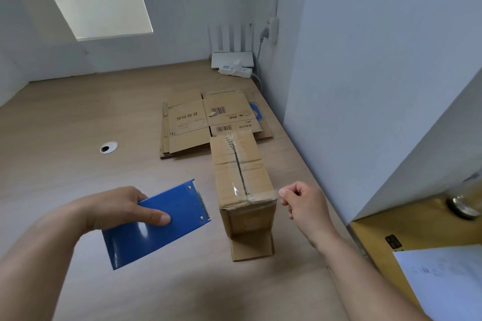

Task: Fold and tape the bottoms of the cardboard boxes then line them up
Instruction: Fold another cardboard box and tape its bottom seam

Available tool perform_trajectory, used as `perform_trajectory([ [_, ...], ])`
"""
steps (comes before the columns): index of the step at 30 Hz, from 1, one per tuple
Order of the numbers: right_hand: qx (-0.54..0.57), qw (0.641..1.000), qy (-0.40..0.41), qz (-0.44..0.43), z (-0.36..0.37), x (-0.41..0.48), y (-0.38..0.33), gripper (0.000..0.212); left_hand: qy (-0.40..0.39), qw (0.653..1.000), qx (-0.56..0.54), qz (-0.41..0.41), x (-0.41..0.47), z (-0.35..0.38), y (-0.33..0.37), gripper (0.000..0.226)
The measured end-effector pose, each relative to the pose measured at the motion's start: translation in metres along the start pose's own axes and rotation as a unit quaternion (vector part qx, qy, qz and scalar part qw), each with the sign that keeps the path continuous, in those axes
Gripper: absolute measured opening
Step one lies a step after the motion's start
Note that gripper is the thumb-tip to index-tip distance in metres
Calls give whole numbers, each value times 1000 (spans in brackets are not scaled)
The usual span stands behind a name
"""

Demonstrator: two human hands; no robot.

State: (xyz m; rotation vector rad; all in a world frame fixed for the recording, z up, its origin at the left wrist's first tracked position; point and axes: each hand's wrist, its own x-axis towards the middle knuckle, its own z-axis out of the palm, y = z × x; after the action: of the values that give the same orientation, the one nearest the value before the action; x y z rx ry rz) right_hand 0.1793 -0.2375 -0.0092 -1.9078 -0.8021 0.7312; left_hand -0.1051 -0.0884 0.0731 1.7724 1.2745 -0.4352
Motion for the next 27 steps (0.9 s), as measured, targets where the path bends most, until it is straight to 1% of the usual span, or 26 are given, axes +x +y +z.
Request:
perform_trajectory([
  [3, -4, 1000, -10, 26, 6, 3, 4, 18, -9, 1000, 23, -19, 15, 2, 0, 101],
  [4, -4, 999, -12, 32, 8, 4, 6, 17, -11, 999, 25, -24, 21, 4, 1, 101],
  [7, 18, 998, -29, 57, 9, 6, 7, 16, -12, 999, 19, -35, 36, 14, 5, 89],
  [11, 73, 986, -74, 129, 7, 9, 7, 17, -9, 999, -1, -39, 46, 24, 8, 85],
  [12, 49, 985, -73, 146, 5, 12, 7, 16, -4, 999, -3, -41, 47, 25, 8, 85],
  [13, -20, 985, -66, 161, 3, 15, 9, 21, 1, 999, -4, -43, 47, 25, 8, 85],
  [14, -119, 976, -52, 176, 0, 17, 13, 36, 4, 999, -6, -40, 47, 26, 7, 84],
  [15, -191, 965, -24, 179, -2, 16, 16, 49, 5, 999, -5, -37, 47, 27, 7, 84],
  [16, -217, 963, 9, 159, -4, 15, 18, 49, 6, 999, -2, -32, 46, 28, 8, 82],
  [18, -211, 973, 58, 67, -1, 10, 11, 30, 16, 999, -1, -30, 47, 31, 9, 73],
  [19, -227, 972, 61, 26, 4, 8, 5, 33, 20, 999, -1, -32, 47, 33, 11, 69],
  [21, -282, 958, 41, -25, 16, 6, -4, 43, 18, 999, -3, -32, 47, 39, 15, 67],
  [23, -313, 949, 27, -36, 24, 10, -8, 48, 19, 999, -9, -32, 46, 43, 19, 68],
  [25, -288, 957, 14, -20, 24, 15, -8, 51, 25, 999, -8, -30, 43, 44, 19, 70],
  [27, -270, 963, 3, -14, 21, 20, -7, 49, 27, 999, -14, -24, 35, 40, 16, 79],
])
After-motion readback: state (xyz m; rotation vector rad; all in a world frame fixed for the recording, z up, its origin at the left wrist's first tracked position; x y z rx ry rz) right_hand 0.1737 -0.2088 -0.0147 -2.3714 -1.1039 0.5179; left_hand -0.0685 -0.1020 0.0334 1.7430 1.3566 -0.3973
